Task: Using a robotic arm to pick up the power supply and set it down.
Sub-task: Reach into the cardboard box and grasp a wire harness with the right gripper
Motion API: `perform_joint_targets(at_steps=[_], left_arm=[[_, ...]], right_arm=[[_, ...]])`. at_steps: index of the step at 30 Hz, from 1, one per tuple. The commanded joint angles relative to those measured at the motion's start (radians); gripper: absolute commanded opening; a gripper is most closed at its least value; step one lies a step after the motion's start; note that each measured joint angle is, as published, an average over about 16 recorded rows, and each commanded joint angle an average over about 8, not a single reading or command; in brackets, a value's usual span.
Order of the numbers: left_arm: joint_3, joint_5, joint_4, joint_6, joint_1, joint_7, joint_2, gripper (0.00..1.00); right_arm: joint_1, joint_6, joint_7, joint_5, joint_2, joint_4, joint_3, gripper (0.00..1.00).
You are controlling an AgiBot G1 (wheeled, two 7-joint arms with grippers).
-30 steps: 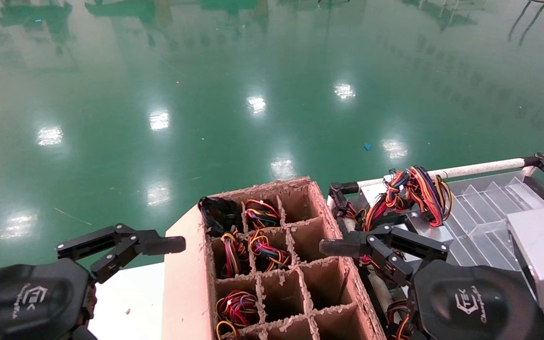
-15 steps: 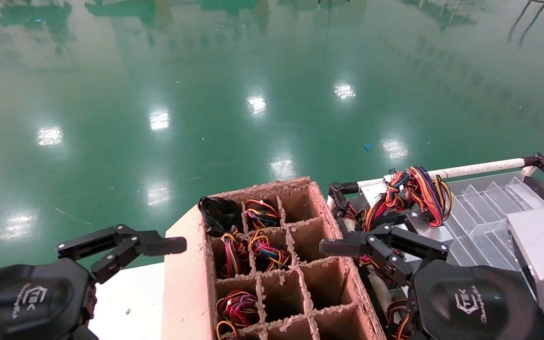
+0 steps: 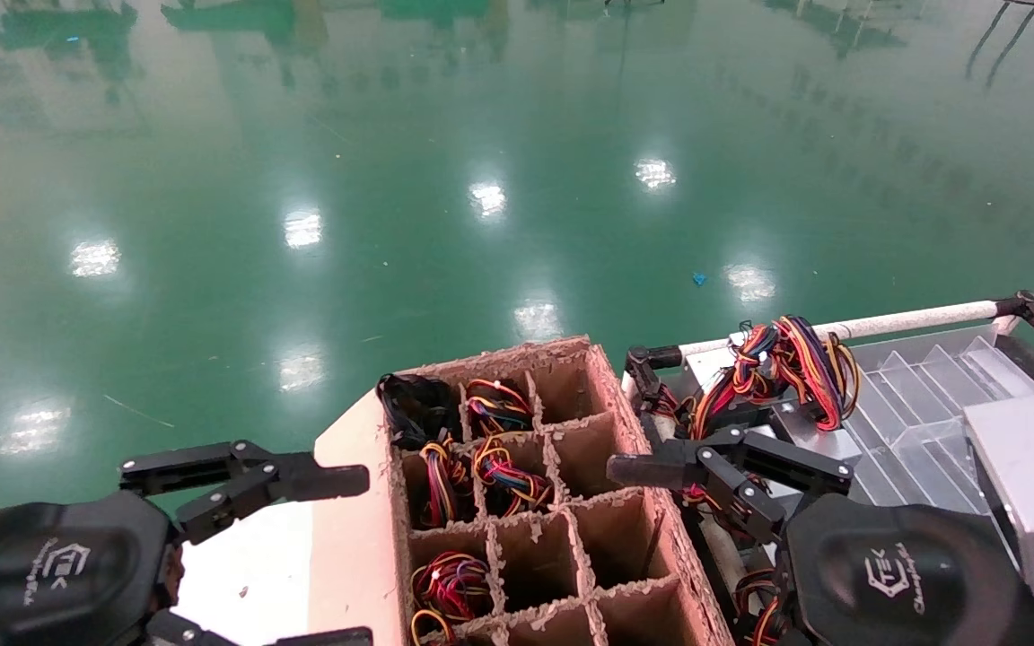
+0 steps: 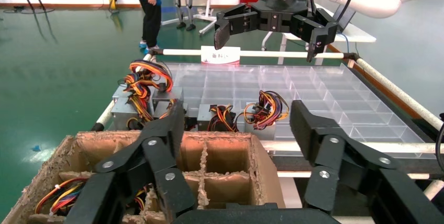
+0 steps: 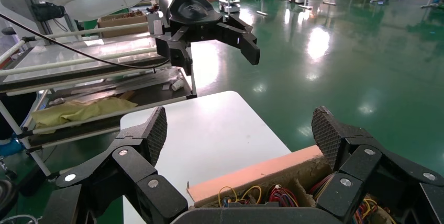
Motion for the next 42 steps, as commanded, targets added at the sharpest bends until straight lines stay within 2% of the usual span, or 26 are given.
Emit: perform_joint_targets(at_steps=[1,9,19,24,27,28,30,33,36,38,42], left_arm=[[0.000,0.000,0.000,0.000,0.000,0.000,0.000,0.00],[0.000,0.000,0.000,0.000,0.000,0.000,0.000,0.00],[0.000,0.000,0.000,0.000,0.000,0.000,0.000,0.01],[0.000,0.000,0.000,0.000,0.000,0.000,0.000,0.12],[0.000,0.000,0.000,0.000,0.000,0.000,0.000,0.26],[0.000,0.000,0.000,0.000,0.000,0.000,0.000,0.32],[0.000,0.000,0.000,0.000,0.000,0.000,0.000,0.49],[0.000,0.000,0.000,0.000,0.000,0.000,0.000,0.77],[0.000,0.000,0.000,0.000,0.000,0.000,0.000,0.96],[0.001,0.000,0.000,0.000,0.000,0.000,0.000,1.00],[0.001,0.000,0.000,0.000,0.000,0.000,0.000,1.00]], right_arm=[[-0.003,0.001,0.000,0.002,0.003,0.003,0.002,1.00],[0.106,0.018,-0.011,-0.147,-0.104,-0.105,-0.082,1.00],[0.312,-0.013,-0.098,-0.364,-0.286,-0.386,-0.208,1.00],[0.396,-0.018,-0.165,-0.454,-0.360,-0.540,-0.257,1.00],[0.436,-0.017,-0.205,-0.498,-0.397,-0.628,-0.282,1.00],[0.448,-0.017,-0.219,-0.510,-0.408,-0.656,-0.289,0.97],[0.471,-0.014,-0.248,-0.534,-0.432,-0.711,-0.303,0.82],[0.504,0.001,-0.295,-0.568,-0.469,-0.787,-0.321,0.50],[0.534,0.027,-0.343,-0.601,-0.508,-0.854,-0.338,0.15],[0.551,0.050,-0.375,-0.622,-0.532,-0.892,-0.349,0.05],[0.576,0.085,-0.428,-0.650,-0.575,-0.959,-0.363,0.00]])
